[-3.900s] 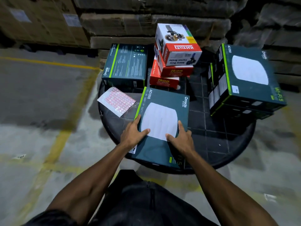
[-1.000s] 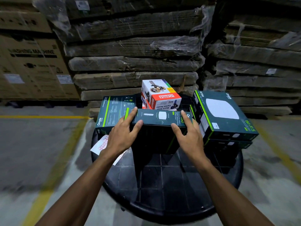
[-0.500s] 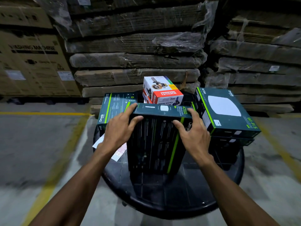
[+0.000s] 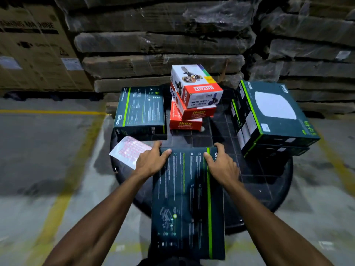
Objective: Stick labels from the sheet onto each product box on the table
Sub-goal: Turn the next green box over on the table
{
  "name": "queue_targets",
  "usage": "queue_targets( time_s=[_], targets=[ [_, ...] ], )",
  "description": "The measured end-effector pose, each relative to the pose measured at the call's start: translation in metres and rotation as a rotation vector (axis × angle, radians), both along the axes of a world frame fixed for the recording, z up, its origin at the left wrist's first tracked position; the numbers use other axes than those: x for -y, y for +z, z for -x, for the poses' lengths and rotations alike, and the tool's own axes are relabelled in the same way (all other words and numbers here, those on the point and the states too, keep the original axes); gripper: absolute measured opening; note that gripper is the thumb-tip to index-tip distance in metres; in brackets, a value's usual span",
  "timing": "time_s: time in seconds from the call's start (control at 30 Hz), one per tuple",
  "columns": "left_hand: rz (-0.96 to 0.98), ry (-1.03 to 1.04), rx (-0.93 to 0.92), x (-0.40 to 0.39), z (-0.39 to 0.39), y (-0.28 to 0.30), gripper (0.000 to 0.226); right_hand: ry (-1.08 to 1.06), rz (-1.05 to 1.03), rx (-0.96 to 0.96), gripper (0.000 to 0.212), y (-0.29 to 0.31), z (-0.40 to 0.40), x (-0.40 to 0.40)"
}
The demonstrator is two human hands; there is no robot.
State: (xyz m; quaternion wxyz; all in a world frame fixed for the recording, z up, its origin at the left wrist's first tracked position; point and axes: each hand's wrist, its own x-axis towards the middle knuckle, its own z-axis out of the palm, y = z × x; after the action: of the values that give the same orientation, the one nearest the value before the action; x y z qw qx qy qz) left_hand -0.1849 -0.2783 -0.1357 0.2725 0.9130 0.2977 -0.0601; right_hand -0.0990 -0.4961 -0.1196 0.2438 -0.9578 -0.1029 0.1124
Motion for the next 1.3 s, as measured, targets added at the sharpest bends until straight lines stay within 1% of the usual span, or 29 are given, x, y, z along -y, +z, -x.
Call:
queue_targets(
  time_s=[0.1, 0.23, 0.3, 0.33, 0.4, 0.47, 0.5, 0.57, 0.67, 0.8, 0.93, 1.1, 1.3],
  targets=[
    [0.062, 0.065, 0.008, 0.005, -0.007, -0.011, 0.063, -0.018, -0.073, -0.083, 0.064, -0.016, -0.007, -0.005],
    [0.333, 0.085, 0.162, 0.009, -0.023, -0.02, 0.074, -0.075, -0.249, -0.175, 0.076, -0.036, -0.026, -0.015],
    [0.397, 0.069, 0.165, 0.006, -0.027, -0.034, 0.072, -0.055, -0.276, -0.23, 0.079, -0.05, -0.034, -0.014],
    [0.391, 0.042, 0.145, 0.003, -0.027, -0.045, 0.068, -0.018, -0.254, -0.258, 0.078, -0.058, -0.035, -0.013],
    [0.306, -0.044, 0.072, 0.003, -0.018, -0.064, 0.062, 0.092, -0.149, -0.287, 0.073, -0.075, -0.029, -0.007],
    [0.202, -0.133, 0.005, 0.008, -0.001, -0.077, 0.058, 0.199, -0.019, -0.23, 0.068, -0.09, -0.014, 0.002],
    [0.181, -0.162, -0.014, 0.012, 0.011, -0.081, 0.057, 0.237, 0.025, -0.186, 0.065, -0.095, -0.004, 0.007],
    [0.182, -0.177, -0.031, 0.021, 0.04, -0.088, 0.059, 0.296, 0.076, -0.112, 0.061, -0.102, 0.018, 0.019],
    [0.202, -0.187, -0.071, 0.037, 0.085, -0.09, 0.064, 0.358, 0.107, -0.059, 0.06, -0.109, 0.049, 0.041],
    [0.275, -0.216, -0.104, 0.053, 0.134, -0.094, 0.074, 0.436, 0.129, -0.099, 0.069, -0.118, 0.081, 0.071],
    [0.296, -0.206, -0.095, 0.061, 0.146, -0.099, 0.077, 0.461, 0.105, -0.151, 0.074, -0.12, 0.088, 0.082],
    [0.274, -0.166, -0.115, 0.061, 0.127, -0.095, 0.078, 0.471, 0.124, -0.179, 0.073, -0.116, 0.07, 0.073],
    [0.22, -0.104, -0.151, 0.062, 0.091, -0.081, 0.078, 0.349, 0.136, -0.21, 0.077, -0.097, 0.047, 0.06]
  ],
)
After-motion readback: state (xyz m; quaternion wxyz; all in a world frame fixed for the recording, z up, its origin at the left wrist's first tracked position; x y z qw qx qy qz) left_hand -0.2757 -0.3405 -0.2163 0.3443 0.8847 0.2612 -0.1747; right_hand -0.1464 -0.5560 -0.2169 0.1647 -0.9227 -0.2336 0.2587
